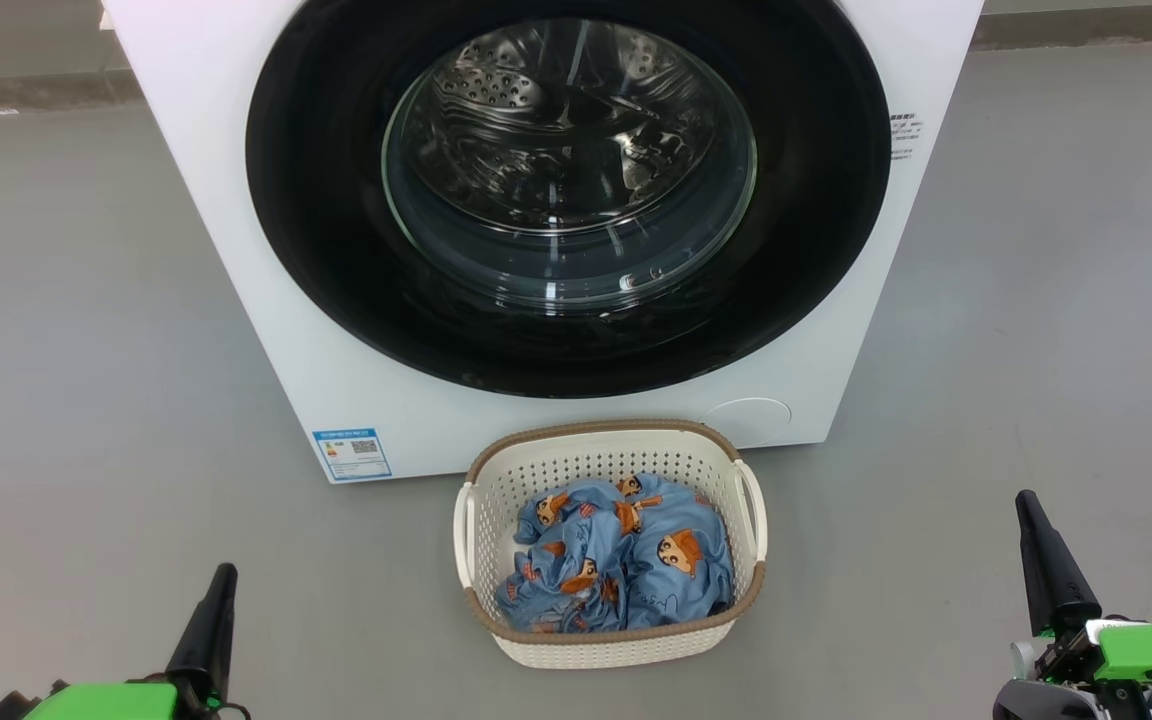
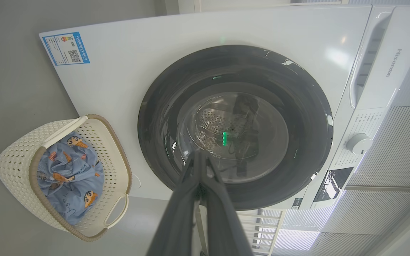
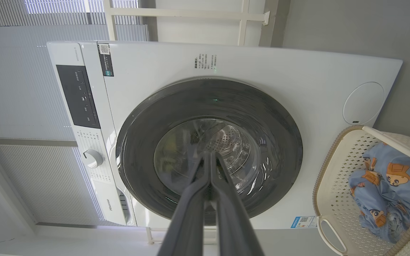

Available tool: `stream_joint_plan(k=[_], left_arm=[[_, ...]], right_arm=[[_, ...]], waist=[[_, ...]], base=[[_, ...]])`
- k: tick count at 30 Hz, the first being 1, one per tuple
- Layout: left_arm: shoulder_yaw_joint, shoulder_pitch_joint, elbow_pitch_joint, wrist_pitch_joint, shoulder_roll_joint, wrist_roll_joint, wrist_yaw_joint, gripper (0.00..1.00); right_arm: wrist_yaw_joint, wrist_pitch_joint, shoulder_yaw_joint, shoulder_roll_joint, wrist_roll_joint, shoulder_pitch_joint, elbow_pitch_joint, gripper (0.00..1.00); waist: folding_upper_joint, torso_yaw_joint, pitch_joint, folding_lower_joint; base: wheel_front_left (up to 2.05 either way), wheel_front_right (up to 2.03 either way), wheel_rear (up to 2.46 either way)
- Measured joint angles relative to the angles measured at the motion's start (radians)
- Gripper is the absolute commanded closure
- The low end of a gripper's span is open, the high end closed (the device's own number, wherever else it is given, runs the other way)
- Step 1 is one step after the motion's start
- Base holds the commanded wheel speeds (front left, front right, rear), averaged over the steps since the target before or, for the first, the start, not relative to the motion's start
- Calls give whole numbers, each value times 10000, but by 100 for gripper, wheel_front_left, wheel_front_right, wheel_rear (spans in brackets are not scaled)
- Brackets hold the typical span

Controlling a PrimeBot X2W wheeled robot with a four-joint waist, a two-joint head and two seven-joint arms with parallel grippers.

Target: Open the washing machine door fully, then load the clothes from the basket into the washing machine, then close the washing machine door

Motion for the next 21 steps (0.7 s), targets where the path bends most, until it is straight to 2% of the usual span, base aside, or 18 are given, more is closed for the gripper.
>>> stream_joint_plan(k=[21], left_arm=[[33, -1, 0, 67, -4, 4, 0, 100]], right_arm=[[0, 2, -8, 8, -2, 0, 0, 100]], waist=[[0, 0, 0, 0]], base=[[0, 0, 0]])
